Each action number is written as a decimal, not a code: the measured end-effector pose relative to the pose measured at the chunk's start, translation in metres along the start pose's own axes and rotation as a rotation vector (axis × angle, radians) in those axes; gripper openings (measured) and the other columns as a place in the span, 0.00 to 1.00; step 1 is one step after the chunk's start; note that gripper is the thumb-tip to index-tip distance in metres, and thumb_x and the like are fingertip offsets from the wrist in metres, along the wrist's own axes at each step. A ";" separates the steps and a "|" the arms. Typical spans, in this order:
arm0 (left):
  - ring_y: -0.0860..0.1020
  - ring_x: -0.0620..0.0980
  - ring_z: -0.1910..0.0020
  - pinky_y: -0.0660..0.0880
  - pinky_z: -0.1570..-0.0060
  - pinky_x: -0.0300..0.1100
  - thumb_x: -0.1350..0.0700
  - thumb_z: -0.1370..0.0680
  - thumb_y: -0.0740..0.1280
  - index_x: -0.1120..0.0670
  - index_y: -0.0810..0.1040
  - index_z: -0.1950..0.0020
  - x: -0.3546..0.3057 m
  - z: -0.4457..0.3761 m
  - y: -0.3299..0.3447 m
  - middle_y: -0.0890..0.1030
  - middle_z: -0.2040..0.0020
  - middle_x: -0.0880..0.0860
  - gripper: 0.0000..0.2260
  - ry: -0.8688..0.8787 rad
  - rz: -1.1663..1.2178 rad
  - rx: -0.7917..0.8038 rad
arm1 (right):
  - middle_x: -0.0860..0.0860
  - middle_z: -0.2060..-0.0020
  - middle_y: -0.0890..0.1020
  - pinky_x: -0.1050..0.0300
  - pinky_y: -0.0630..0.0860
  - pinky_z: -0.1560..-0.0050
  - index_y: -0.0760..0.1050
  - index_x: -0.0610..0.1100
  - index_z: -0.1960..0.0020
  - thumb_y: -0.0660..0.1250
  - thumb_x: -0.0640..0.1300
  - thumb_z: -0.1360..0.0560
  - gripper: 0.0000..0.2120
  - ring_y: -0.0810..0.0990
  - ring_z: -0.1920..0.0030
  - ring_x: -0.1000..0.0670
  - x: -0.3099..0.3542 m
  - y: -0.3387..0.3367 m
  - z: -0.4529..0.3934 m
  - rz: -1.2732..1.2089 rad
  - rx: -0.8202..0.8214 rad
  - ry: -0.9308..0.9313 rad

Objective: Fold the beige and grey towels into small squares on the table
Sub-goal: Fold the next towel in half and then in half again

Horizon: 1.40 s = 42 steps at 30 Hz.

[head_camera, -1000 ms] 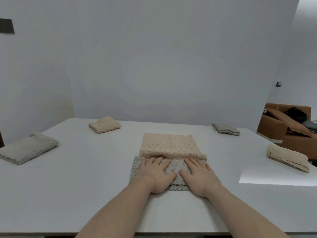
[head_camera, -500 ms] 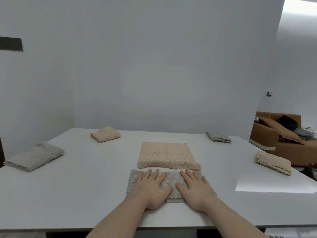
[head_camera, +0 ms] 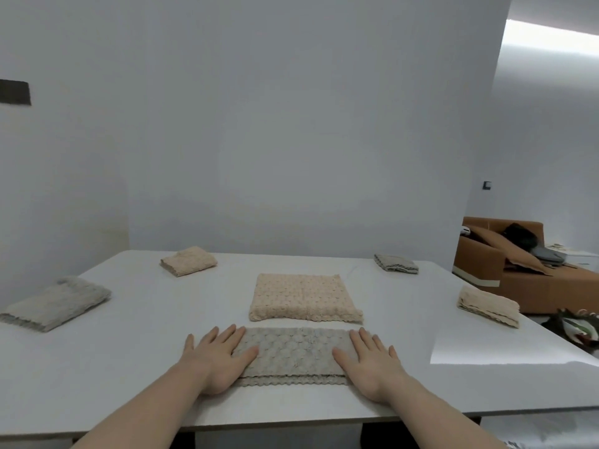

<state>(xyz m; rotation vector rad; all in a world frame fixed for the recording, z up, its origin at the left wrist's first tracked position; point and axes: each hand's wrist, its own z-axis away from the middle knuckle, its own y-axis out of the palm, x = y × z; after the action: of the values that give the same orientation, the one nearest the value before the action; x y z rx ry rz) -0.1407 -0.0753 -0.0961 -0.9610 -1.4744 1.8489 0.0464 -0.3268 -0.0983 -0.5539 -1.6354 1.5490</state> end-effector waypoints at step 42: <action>0.48 0.49 0.17 0.39 0.21 0.61 0.37 0.17 0.48 0.43 0.44 0.16 0.006 0.004 0.015 0.55 0.16 0.43 0.31 0.033 0.174 -0.209 | 0.52 0.55 0.83 0.49 0.77 0.53 0.71 0.53 0.51 0.70 0.45 0.24 0.09 0.81 0.57 0.49 -0.024 -0.002 -0.004 -0.601 -0.452 0.147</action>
<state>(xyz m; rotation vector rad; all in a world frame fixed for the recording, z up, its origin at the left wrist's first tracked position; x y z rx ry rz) -0.1476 -0.0759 -0.1108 -1.2487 -1.6329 1.8135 0.0643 -0.3433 -0.1031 -0.3447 -1.8245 0.6931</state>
